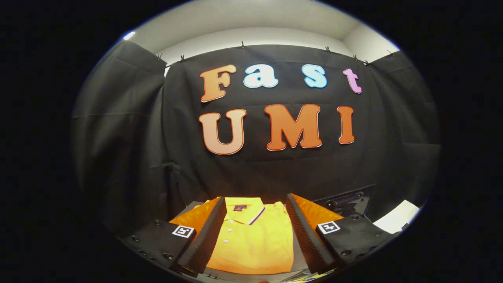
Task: Put the clothes into the washing machine and then close the washing machine lid.
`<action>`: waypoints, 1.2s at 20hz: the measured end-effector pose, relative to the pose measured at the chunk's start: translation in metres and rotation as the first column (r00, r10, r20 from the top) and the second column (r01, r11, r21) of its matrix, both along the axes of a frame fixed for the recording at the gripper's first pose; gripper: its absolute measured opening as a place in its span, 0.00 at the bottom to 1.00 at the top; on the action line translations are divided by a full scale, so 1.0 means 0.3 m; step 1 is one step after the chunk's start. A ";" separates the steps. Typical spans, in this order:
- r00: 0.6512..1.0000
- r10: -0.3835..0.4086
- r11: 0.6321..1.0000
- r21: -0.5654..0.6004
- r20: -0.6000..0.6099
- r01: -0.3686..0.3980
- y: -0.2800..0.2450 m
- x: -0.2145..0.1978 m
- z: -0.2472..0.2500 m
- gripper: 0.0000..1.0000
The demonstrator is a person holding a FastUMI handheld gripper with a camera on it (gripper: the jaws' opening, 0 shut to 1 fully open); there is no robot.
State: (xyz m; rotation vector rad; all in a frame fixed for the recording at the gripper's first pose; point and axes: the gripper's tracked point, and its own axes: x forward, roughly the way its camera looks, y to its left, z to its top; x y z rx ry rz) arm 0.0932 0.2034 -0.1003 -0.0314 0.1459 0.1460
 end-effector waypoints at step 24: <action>0.881 -0.080 0.996 -0.060 -0.467 0.058 0.191 0.271 -0.569 0.99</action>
